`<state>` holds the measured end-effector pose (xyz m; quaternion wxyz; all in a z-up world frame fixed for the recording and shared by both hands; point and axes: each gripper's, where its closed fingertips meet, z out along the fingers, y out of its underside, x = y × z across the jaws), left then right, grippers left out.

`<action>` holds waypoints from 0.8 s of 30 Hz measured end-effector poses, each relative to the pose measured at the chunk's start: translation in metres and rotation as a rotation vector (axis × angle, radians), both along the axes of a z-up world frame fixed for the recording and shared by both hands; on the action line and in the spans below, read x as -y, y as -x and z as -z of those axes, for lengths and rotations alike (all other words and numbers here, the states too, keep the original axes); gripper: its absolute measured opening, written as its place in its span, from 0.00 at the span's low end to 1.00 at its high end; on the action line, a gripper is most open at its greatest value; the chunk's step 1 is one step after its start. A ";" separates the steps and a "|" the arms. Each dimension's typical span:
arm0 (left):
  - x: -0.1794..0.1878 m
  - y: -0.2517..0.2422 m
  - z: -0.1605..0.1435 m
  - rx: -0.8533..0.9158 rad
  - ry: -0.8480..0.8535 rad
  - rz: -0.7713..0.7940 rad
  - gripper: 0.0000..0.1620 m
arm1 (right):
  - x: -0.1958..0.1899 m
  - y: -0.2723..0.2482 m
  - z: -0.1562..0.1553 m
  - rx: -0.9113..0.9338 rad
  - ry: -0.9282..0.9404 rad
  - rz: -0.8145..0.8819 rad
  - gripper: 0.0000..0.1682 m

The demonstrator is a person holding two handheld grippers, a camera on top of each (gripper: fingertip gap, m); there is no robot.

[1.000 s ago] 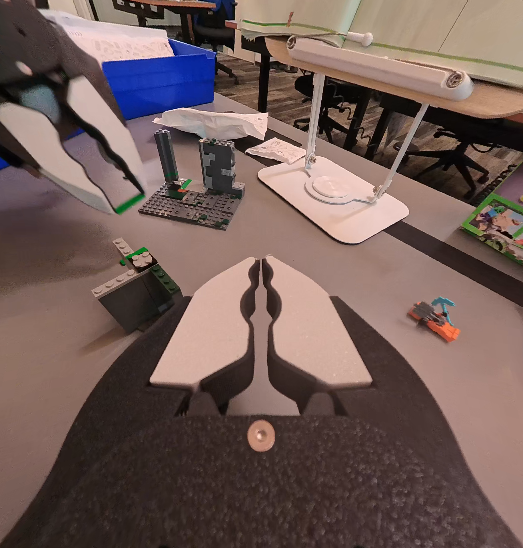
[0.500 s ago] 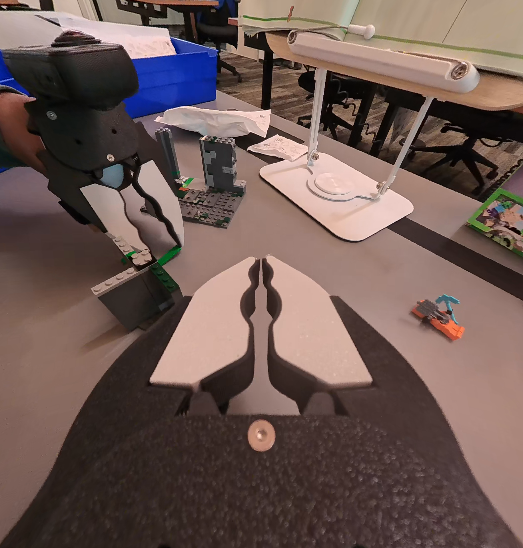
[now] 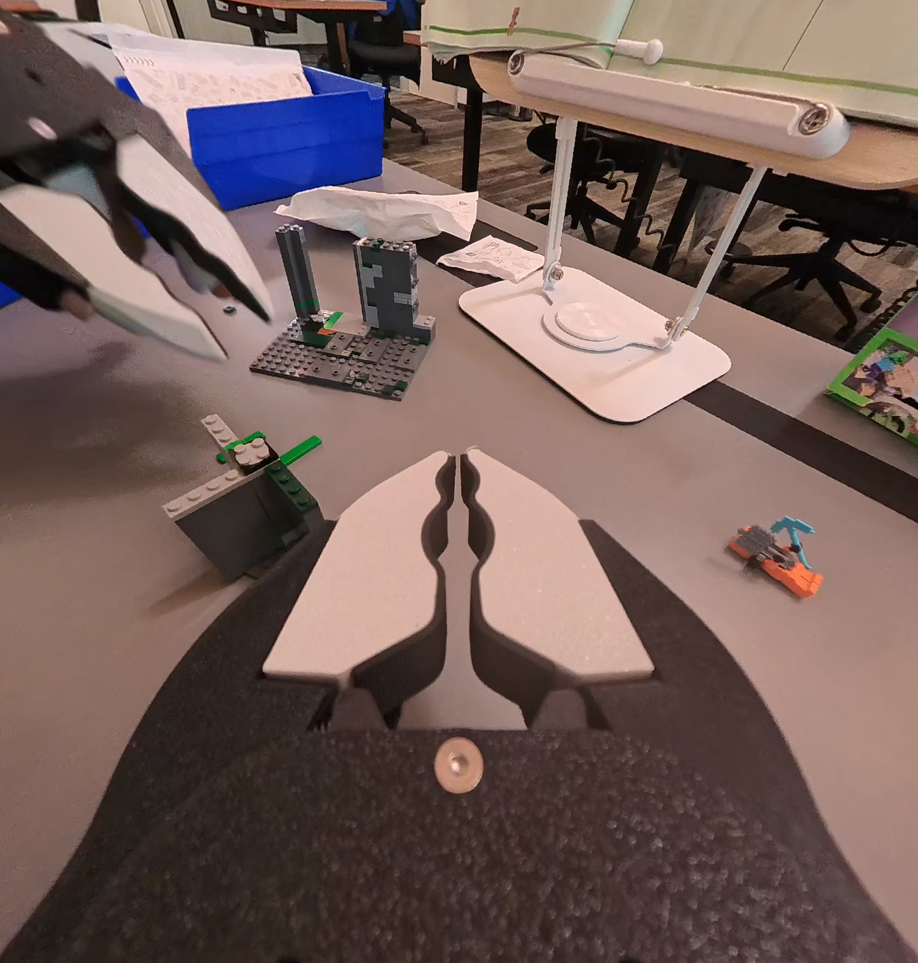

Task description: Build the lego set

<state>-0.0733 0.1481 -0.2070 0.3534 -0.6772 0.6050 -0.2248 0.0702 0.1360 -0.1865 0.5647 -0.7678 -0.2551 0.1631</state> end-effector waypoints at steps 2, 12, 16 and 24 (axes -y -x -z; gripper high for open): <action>-0.003 0.019 -0.028 0.101 -0.051 -0.108 0.16 | 0.000 0.000 0.001 0.001 0.004 0.001 0.01; -0.066 0.293 -0.121 0.254 -0.250 -0.980 0.12 | 0.002 0.006 0.004 0.010 0.009 -0.016 0.01; -0.081 0.398 -0.081 0.194 -0.095 -1.279 0.19 | 0.002 0.009 0.003 0.012 0.007 -0.021 0.01; -0.097 0.465 0.021 0.071 0.171 -1.537 0.24 | 0.004 0.008 -0.001 0.001 -0.001 -0.021 0.01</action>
